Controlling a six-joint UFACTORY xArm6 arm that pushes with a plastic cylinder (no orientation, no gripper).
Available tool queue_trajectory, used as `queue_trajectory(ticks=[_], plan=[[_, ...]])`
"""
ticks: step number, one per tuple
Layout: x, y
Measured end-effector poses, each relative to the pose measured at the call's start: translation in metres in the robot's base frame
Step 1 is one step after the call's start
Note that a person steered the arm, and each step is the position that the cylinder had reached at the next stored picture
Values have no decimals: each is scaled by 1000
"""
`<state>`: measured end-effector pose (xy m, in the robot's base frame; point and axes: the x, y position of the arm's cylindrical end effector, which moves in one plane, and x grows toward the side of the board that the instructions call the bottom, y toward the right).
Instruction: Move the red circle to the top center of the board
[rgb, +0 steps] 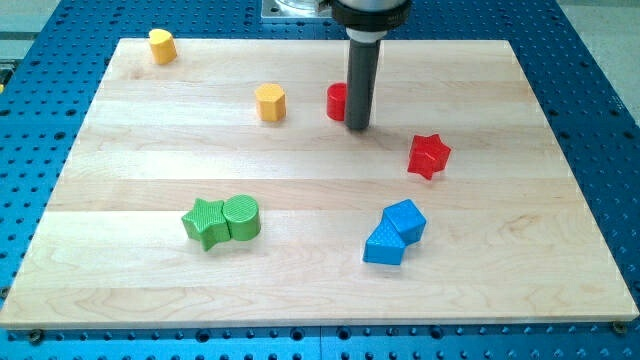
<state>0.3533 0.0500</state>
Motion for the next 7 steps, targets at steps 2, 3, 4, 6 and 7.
queue_trajectory(ticks=[2,3,4,6,7], plan=[[-71,-50],[2,-70],[-20,-98],[-60,-97],[-70,-88]])
